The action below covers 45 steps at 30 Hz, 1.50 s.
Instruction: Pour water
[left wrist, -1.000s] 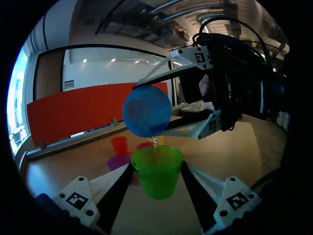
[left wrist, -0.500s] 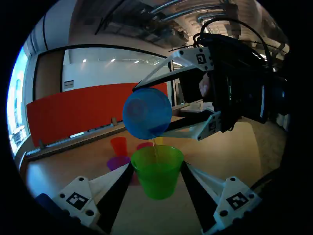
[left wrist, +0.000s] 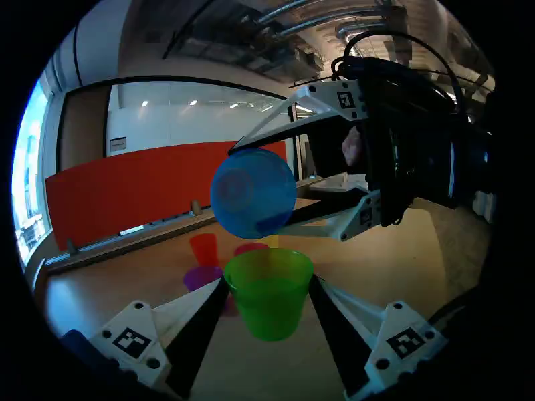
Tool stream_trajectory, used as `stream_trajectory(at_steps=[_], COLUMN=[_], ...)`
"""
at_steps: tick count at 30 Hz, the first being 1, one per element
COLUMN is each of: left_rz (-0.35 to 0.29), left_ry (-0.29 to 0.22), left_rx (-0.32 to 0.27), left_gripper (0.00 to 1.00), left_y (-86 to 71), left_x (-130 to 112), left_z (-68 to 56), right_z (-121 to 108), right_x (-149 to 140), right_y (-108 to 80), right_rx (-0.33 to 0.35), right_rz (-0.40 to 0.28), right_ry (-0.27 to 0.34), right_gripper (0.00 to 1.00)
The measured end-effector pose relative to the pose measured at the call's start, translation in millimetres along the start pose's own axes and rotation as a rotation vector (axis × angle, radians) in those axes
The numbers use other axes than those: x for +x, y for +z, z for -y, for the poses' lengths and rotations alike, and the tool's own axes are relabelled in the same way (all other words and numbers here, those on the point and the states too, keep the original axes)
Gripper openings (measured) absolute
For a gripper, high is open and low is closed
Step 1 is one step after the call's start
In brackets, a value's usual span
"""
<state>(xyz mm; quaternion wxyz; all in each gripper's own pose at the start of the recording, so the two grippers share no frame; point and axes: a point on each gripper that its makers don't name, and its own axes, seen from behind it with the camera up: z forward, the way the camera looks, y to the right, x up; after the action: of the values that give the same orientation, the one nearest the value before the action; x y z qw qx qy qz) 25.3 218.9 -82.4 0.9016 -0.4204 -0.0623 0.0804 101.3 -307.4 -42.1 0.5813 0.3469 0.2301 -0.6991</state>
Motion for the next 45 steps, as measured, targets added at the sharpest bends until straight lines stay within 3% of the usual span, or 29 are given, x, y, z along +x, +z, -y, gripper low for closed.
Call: stream_trajectory(at_steps=[6, 10, 24, 36, 45], left_rz=[0.003, 0.008, 0.013, 0.018, 0.019], left_ry=[-0.002, 0.000, 0.004, 0.013, 0.011], left_rx=[0.000, 0.002, 0.010, 0.018, 0.024], left_gripper=[0.86, 0.86, 0.86, 0.86, 0.86], left_y=[-0.7, -1.3, -3.8, -6.2, -7.8], left_x=[0.2, 0.2, 2.3, 5.9, 6.6], left_z=[0.9, 2.0, 4.0, 5.6, 8.9], right_z=[1.5, 3.2, 4.5, 22.4, 35.5], right_x=[0.7, 2.3, -16.5, -29.2, -30.0], right_y=[-1.0, -2.0, -9.8, -19.6, -27.4], right_rx=[0.002, 0.009, -0.009, -0.011, 0.029], right_rz=[-0.004, -0.014, -0.002, 0.015, 0.001], right_ry=[0.082, 0.186, 0.657, 1.041, 1.264], right_gripper=[0.91, 0.91, 0.91, 0.91, 0.91])
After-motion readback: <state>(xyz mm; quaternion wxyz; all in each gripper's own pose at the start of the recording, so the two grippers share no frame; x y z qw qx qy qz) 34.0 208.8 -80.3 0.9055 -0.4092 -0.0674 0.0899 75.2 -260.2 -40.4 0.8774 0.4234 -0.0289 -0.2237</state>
